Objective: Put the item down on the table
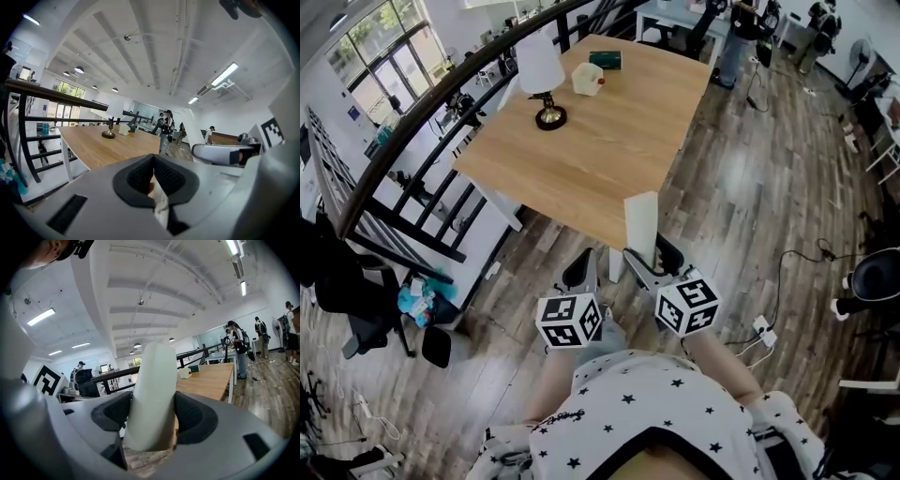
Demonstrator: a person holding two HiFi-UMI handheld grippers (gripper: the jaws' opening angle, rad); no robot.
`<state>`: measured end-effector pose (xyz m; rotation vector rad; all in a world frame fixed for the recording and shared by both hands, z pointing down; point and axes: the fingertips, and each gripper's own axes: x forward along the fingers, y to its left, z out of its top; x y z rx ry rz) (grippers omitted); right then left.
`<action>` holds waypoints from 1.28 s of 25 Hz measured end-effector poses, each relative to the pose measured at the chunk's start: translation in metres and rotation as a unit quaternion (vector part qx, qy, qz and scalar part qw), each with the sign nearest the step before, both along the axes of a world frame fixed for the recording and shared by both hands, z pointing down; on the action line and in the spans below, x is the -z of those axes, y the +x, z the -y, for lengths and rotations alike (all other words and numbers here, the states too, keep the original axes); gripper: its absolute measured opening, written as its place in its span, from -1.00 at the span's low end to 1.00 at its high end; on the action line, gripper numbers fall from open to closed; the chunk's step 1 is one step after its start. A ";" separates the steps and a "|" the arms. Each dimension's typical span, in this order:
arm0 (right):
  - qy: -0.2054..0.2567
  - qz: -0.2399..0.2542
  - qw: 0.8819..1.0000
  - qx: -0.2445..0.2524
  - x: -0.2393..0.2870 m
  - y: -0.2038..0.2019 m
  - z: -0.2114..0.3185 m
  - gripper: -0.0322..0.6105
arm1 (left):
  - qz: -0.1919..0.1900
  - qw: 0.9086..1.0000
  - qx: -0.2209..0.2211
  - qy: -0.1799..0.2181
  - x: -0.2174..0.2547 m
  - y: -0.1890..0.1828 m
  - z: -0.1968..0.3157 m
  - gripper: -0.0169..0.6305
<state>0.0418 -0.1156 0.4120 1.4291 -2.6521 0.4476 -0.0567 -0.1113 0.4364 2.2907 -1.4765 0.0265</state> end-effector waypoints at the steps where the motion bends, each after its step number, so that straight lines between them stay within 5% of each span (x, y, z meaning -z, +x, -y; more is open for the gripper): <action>1: -0.001 -0.001 1.000 0.000 0.000 -0.004 0.010 0.01 | -0.001 1.000 -0.001 0.000 0.000 -0.004 0.010 -0.91; 16: -0.029 -0.020 0.999 -0.021 -0.033 -0.043 0.142 0.01 | 0.002 0.999 -0.043 -0.019 -0.023 -0.031 0.142 -0.91; 32: -0.109 -0.076 0.991 -0.005 -0.114 -0.037 0.223 0.01 | -0.009 0.998 -0.025 -0.056 -0.051 -0.031 0.202 -0.91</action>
